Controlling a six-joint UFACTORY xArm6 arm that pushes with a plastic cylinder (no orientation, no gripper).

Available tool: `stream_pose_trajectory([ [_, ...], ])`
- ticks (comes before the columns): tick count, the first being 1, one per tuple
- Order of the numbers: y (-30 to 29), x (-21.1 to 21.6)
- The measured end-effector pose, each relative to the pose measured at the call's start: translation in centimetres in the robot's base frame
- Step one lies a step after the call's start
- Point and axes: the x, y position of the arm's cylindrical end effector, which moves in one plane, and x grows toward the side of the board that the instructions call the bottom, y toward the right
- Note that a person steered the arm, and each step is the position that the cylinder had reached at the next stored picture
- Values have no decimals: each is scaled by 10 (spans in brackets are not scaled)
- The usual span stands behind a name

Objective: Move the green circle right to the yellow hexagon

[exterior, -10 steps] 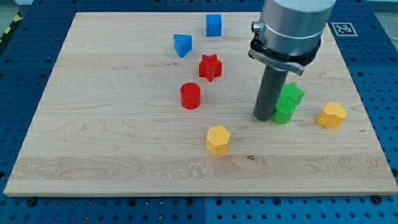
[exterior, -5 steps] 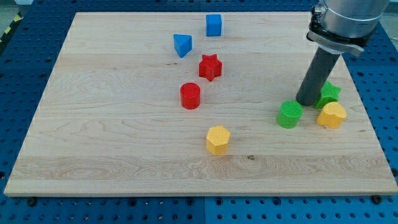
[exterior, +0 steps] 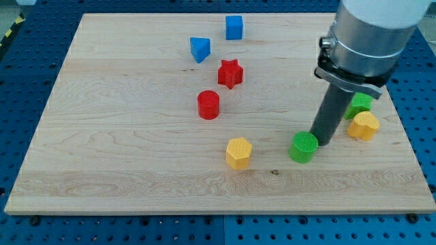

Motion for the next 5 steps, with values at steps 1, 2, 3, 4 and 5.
stream_pose_trajectory([
  [1,5,7],
  [2,6,8],
  [3,-6,8],
  [4,-24,12],
  [5,-24,13],
])
